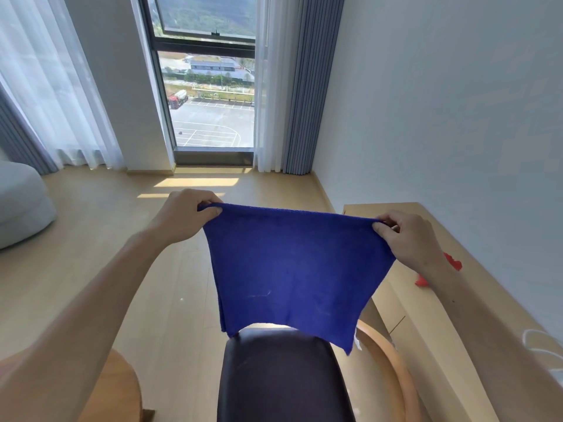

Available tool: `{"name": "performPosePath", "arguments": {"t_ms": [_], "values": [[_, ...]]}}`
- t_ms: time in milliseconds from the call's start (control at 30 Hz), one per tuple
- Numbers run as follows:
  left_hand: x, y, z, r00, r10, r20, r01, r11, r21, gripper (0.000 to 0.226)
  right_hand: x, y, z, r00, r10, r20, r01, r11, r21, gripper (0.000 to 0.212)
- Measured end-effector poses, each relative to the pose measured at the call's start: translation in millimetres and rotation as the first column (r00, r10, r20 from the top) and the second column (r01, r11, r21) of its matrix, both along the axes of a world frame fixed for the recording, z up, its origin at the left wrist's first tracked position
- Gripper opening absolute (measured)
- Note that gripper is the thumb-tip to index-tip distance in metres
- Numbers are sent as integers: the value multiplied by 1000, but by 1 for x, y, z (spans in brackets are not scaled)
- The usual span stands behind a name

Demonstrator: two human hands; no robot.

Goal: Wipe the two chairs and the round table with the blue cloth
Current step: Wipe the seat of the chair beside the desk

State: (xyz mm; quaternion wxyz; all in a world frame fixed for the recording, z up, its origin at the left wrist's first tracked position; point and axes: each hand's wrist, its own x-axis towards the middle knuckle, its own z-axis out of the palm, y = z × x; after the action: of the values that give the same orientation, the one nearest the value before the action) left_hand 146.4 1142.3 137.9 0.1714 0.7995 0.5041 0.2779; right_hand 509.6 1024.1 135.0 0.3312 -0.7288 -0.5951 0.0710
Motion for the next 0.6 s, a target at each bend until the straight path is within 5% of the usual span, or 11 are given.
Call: {"name": "performPosePath", "arguments": {"t_ms": [600], "values": [[-5, -7, 2, 994, 48, 99, -40, 996, -81, 17, 8, -3, -6, 1000, 2, 23, -2, 1000, -3, 19]]}}
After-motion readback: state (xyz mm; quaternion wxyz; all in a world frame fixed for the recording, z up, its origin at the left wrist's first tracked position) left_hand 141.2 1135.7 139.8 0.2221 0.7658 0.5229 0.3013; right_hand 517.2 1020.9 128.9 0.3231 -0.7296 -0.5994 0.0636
